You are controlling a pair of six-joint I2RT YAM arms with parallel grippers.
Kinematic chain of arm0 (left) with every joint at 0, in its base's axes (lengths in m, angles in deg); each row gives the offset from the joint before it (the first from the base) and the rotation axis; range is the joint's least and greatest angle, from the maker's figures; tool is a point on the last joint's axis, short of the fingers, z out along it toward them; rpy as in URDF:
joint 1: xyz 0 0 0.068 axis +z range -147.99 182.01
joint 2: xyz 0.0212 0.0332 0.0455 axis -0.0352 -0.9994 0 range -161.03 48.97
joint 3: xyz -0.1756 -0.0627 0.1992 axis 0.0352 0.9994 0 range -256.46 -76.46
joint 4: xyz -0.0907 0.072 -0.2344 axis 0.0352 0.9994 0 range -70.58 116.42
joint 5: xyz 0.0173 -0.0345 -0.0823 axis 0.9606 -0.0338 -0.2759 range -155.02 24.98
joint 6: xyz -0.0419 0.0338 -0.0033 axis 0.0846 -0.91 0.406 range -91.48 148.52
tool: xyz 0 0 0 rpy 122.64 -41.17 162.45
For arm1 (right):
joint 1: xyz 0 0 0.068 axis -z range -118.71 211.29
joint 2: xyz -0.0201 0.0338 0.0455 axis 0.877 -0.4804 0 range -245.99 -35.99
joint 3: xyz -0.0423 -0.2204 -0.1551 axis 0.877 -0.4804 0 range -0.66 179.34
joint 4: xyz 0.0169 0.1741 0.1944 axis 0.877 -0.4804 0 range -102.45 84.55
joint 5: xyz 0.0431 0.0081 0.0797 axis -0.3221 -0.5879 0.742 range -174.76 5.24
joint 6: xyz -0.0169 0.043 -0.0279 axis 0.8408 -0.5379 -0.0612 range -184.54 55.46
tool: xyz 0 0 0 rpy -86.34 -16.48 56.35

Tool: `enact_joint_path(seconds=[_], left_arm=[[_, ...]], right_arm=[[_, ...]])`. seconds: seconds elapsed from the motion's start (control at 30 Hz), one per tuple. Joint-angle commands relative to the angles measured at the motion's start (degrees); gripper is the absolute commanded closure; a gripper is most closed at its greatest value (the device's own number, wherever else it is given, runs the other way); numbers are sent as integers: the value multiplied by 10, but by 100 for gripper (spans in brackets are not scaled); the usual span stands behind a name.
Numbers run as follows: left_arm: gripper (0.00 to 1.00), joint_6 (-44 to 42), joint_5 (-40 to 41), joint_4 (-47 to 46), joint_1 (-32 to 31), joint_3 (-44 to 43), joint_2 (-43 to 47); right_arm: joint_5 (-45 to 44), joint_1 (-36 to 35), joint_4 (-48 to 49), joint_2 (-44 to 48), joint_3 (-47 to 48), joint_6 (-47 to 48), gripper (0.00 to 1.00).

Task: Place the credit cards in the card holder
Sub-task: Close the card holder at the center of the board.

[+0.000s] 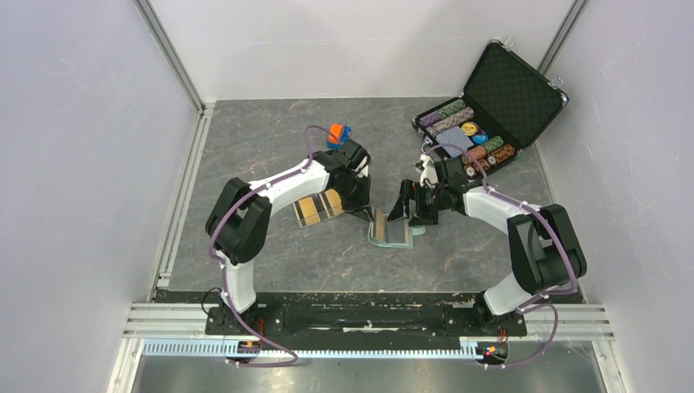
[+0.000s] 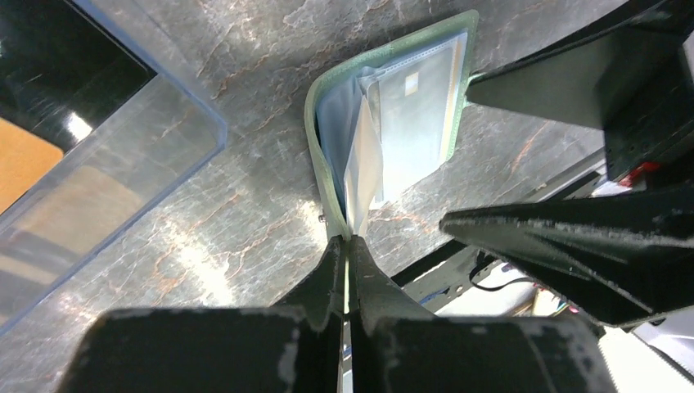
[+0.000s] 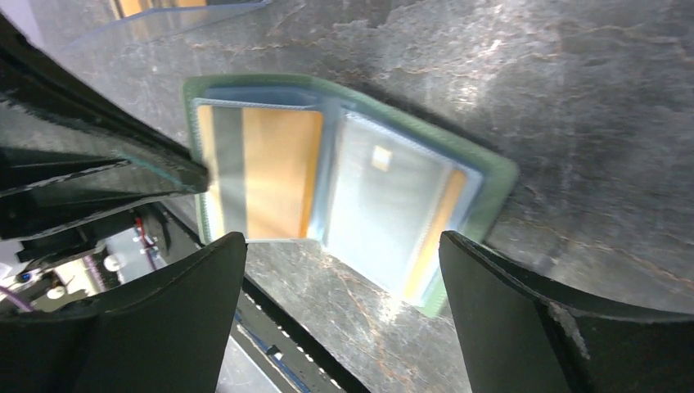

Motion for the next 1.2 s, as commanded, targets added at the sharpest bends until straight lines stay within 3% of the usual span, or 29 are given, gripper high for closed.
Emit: enact_joint_path(seconds=[0.0, 0.23, 0.43, 0.67, 0.87, 1.03, 1.17], left_arm=[[98, -46, 22, 63, 0, -47, 24], [98, -81, 82, 159, 1, -103, 5], [92, -53, 20, 114, -2, -113, -5], [72, -19, -37, 70, -23, -133, -38], [69, 11, -71, 14, -27, -110, -48], [65, 0, -37, 16, -24, -93, -27], [57, -33, 15, 53, -21, -75, -7]], right_arm=[[-51, -1, -53, 1, 35, 56, 10], [-37, -2, -46, -8, 22, 62, 12], [-7, -2, 0, -29, -29, 48, 23], [3, -2, 22, -43, -41, 40, 44], [-3, -2, 9, -43, -35, 43, 60], [-25, -2, -29, -41, -15, 71, 61], [-53, -3, -71, -39, 8, 100, 80]])
